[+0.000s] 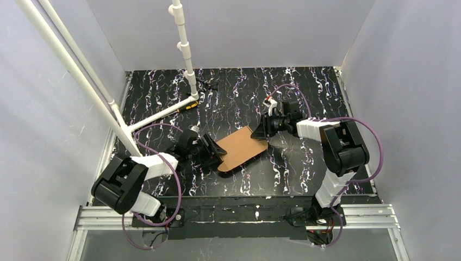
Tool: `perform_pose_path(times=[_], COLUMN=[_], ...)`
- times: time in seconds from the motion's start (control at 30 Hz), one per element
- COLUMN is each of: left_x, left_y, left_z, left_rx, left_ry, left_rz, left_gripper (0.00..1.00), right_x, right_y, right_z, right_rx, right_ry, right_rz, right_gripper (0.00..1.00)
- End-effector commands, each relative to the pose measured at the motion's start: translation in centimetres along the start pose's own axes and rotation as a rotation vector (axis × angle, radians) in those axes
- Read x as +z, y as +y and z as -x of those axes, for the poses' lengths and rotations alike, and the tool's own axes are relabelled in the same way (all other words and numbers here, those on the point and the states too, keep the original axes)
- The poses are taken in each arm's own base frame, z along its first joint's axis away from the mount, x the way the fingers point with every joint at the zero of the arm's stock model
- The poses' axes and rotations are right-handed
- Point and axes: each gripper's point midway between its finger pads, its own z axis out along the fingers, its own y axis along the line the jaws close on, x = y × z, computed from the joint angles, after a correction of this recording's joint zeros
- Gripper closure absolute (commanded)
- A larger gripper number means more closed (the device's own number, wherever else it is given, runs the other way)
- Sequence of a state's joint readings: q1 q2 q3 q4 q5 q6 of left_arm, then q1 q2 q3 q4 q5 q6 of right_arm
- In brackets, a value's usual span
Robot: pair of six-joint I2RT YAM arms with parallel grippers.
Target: Fold the paper box
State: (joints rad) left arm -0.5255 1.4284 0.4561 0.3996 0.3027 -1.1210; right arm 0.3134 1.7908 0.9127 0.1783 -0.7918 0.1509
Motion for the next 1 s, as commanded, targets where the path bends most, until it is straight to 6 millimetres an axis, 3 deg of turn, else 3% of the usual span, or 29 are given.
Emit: perform_pose_path(times=[0.0, 0.27, 0.67, 0.97], left_x=[-0.7, -1.4, -1.4, -1.1], left_y=[-0.7, -0.7, -0.1, -1.4], left_z=[0.5, 0.8, 0.9, 1.7], left_rx=[0.03, 0.05, 0.019, 0.017], left_ry=[-0.022, -0.059, -0.081, -0.117], left_rz=[-0.015, -0.03, -0.039, -0.105], left_gripper=[0.36, 0.21, 0.18, 0.14], right_x=[0.2, 0.2, -0.1, -0.3], right_y=[-1.0, -2.6, -4.5, -5.0], right_z=[0.2, -0.7, -1.5, -1.9], right_rx=[0.012, 0.093, 0.181, 0.221], right_ry=[0.008, 0.026, 0.032, 0.035], right_rz=[-0.015, -0.032, -0.047, -0.035], right_gripper=[0.62, 0.65, 0.69, 0.69])
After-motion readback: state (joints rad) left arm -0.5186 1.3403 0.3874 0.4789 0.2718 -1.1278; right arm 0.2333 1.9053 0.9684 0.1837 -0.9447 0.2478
